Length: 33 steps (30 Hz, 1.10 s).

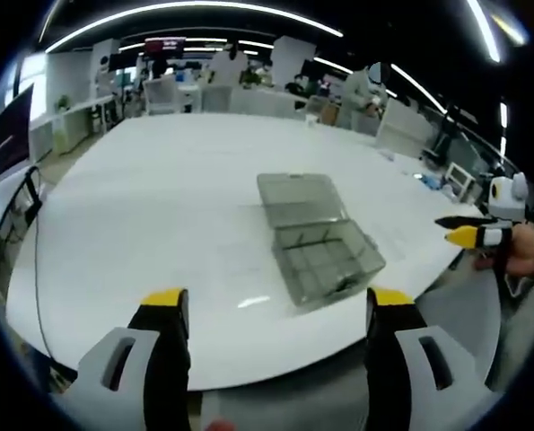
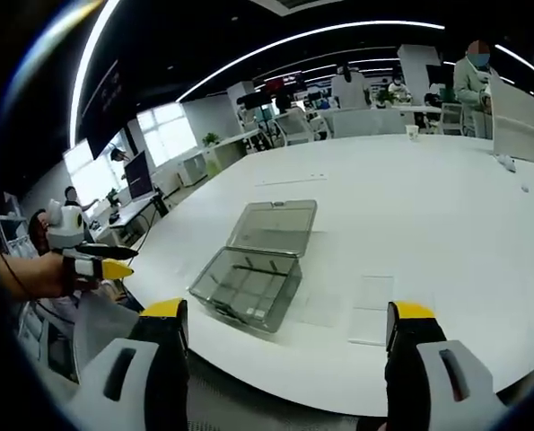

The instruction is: Insert the divider into the dual guide fixture by aligning both edges with the guide slots and pushing it downward to the bottom, including one-sided entry, uneven engagement, binding, and posture correction.

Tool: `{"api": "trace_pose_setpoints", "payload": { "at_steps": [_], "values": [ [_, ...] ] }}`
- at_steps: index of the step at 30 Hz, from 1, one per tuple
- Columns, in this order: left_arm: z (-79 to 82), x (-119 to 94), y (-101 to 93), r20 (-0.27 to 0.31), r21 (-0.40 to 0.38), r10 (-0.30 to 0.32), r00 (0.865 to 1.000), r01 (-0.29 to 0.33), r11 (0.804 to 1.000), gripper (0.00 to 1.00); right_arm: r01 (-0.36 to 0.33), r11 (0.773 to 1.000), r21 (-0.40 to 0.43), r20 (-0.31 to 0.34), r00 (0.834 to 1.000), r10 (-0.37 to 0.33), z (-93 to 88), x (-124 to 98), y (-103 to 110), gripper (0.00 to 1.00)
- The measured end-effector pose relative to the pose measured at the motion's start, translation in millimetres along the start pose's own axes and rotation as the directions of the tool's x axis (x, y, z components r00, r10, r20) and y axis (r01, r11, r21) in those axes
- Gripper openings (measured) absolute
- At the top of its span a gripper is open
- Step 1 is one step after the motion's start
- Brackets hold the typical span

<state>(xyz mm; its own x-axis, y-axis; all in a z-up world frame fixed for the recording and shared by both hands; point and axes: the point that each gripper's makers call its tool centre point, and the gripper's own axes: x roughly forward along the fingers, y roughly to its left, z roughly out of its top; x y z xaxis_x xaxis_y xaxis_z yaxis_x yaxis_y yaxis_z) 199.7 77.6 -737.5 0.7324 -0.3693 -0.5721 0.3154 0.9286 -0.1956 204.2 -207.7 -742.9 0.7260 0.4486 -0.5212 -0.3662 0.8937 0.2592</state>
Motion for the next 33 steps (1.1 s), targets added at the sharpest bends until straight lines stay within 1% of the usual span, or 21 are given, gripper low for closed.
{"api": "trace_pose_setpoints", "payload": {
  "at_steps": [3,4,9,11,12,16,19,20,23,26,29,31,32,33],
  "values": [
    [3.2,-2.9,0.7,0.020,-0.015,-0.012,1.000,0.012,1.000,0.78,0.008,1.000,0.000,0.002,1.000,-0.008,-0.1,-0.6,-1.6,0.90],
    [4.1,-3.7,1.1,0.024,-0.024,-0.014,1.000,0.014,1.000,0.78,-0.001,1.000,-0.001,-0.002,1.000,0.001,-1.0,0.1,-0.6,0.90],
    [5.8,-6.6,1.7,0.044,-0.033,-0.006,0.999,0.008,0.999,0.78,0.013,1.000,-0.017,-0.006,1.000,-0.014,-1.5,-0.1,-0.8,0.90],
    [3.0,-5.7,2.7,0.035,-0.043,-0.009,0.999,0.010,0.999,0.78,0.013,1.000,-0.016,-0.011,1.000,-0.013,-2.2,-0.4,0.5,0.90],
    [3.2,-5.6,2.2,0.039,-0.049,-0.015,0.999,0.017,0.999,0.77,0.014,1.000,-0.017,-0.011,1.000,-0.015,-2.2,-0.4,0.2,0.90],
    [6.1,-7.9,4.5,0.054,-0.057,-0.008,0.999,0.011,0.998,0.77,0.019,0.999,-0.028,-0.020,1.000,-0.019,-3.5,0.2,0.4,0.91],
    [4.9,-7.3,4.8,0.045,-0.058,-0.013,0.999,0.015,0.998,0.77,0.033,0.999,-0.035,-0.024,0.999,-0.034,-4.4,0.3,-2.3,0.90],
    [5.2,-6.9,4.8,0.044,-0.049,-0.016,0.999,0.018,0.999,0.77,0.043,0.998,-0.038,-0.024,0.999,-0.044,-3.9,0.4,-3.8,0.90],
    [5.1,-7.0,2.5,0.039,-0.057,-0.030,0.999,0.032,0.998,0.77,0.071,0.996,-0.045,-0.032,0.997,-0.073,-4.1,1.0,-5.0,0.90],
    [2.2,-6.8,-0.5,0.011,-0.043,-0.043,0.999,0.044,0.998,0.77,0.100,0.994,-0.041,-0.057,0.993,-0.102,-7.9,2.1,-8.2,0.90],
    [4.9,-6.7,-0.2,0.017,-0.036,-0.043,0.999,0.043,0.998,0.78,0.119,0.992,-0.034,-0.067,0.990,-0.121,-6.1,3.0,-12.1,0.90],
    [2.7,-3.9,1.1,-0.002,-0.046,-0.040,0.999,0.040,0.998,0.78,0.133,0.991,-0.030,-0.077,0.988,-0.135,-6.1,3.0,-14.4,0.90],
    [1.7,-2.7,1.5,-0.011,-0.048,-0.038,0.999,0.038,0.998,0.78,0.129,0.991,-0.035,-0.101,0.986,-0.132,-9.0,3.6,-13.7,0.90],
    [1.8,-0.9,2.8,-0.015,-0.047,-0.032,0.999,0.031,0.998,0.78,0.132,0.991,-0.034,-0.096,0.986,-0.135,-8.3,3.9,-14.1,0.90]
  ]
}}
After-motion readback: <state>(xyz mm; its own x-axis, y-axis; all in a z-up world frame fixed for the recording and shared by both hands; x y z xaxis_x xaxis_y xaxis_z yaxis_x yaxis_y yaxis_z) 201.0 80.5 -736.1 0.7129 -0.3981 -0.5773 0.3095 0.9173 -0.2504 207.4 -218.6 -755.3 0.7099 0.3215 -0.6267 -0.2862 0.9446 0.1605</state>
